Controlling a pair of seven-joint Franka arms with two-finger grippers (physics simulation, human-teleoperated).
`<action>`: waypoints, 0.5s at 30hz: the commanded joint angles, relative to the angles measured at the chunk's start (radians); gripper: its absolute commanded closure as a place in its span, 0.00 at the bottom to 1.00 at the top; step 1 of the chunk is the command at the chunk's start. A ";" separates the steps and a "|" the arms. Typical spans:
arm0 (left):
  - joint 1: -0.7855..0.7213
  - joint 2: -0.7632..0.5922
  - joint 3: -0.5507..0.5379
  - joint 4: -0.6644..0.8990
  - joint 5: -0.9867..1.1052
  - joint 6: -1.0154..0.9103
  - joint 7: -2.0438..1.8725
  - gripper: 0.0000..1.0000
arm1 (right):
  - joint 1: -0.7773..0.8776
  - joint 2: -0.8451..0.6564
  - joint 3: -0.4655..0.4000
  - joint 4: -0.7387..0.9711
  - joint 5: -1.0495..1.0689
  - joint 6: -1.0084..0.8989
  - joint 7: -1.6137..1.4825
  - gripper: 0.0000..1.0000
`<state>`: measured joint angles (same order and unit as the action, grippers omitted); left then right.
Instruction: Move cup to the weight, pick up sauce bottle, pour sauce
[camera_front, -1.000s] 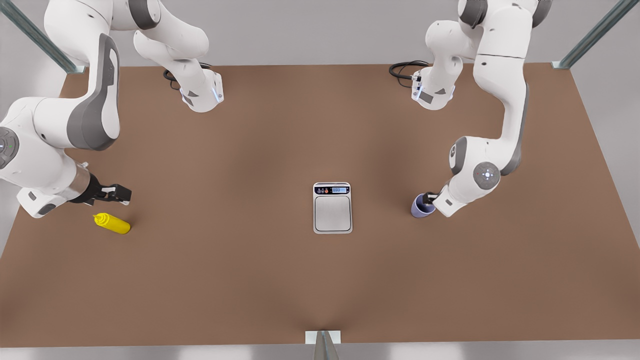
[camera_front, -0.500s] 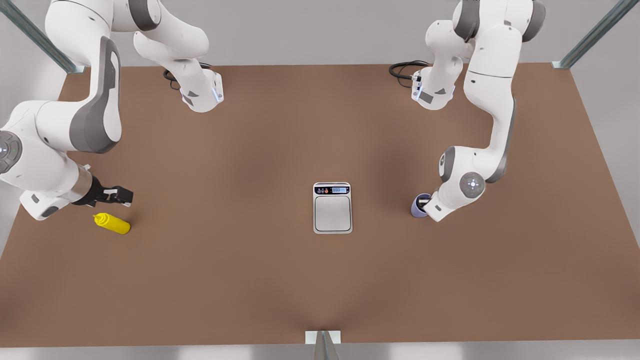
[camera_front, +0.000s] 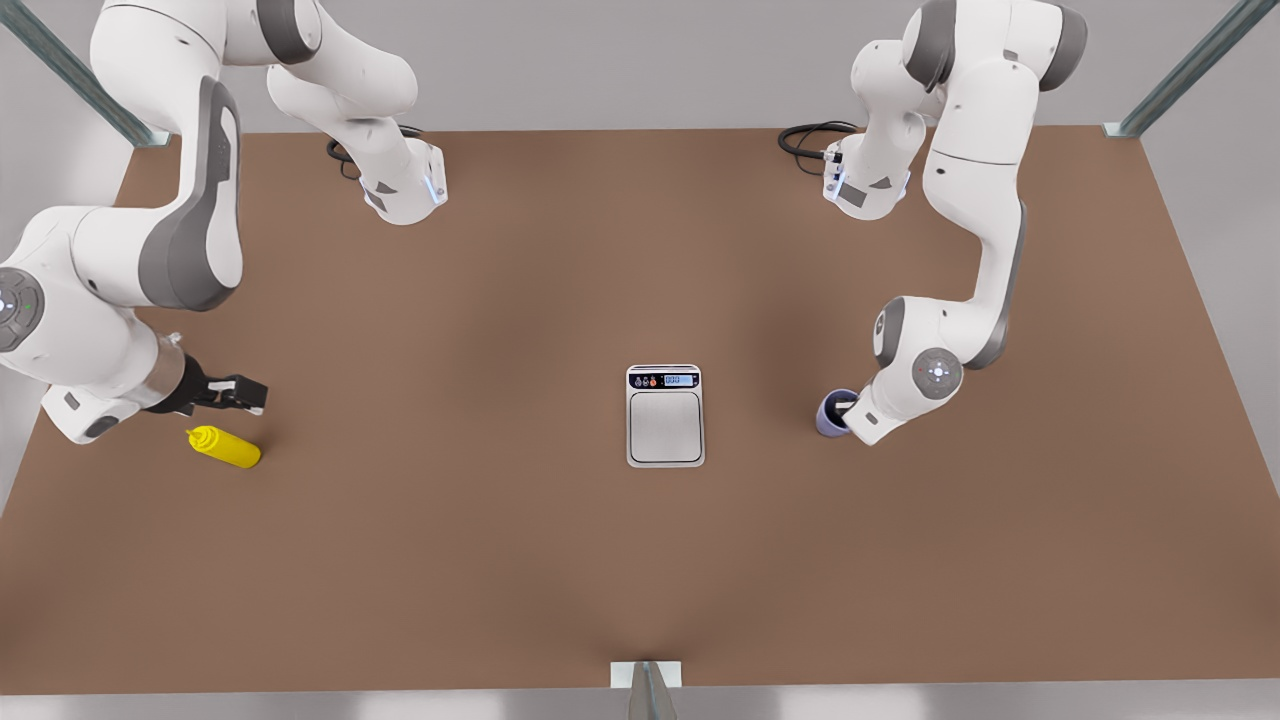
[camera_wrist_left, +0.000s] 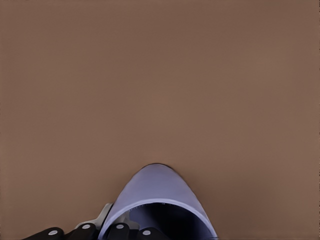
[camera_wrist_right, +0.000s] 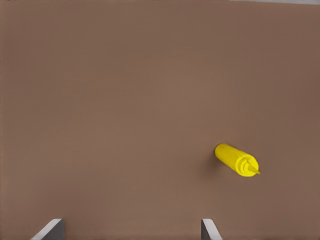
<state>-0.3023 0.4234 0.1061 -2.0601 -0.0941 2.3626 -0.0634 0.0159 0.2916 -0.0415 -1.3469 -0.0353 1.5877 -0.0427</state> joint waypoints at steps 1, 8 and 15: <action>0.000 -0.002 0.000 0.000 -0.021 0.000 0.002 0.79 | -0.002 0.001 0.000 0.000 0.000 0.000 -0.009 0.00; -0.001 -0.011 0.000 0.005 -0.064 0.000 -0.010 0.79 | -0.237 0.009 -0.001 -0.048 0.098 0.058 -0.707 0.00; -0.054 -0.005 0.000 0.028 -0.124 0.004 -0.027 0.79 | -0.619 0.027 -0.003 -0.350 0.537 0.178 -1.660 0.00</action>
<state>-0.3582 0.4175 0.1060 -2.0312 -0.1274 2.3672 -0.0979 -0.6286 0.3252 -0.0446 -1.7386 0.5485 1.7959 -1.7815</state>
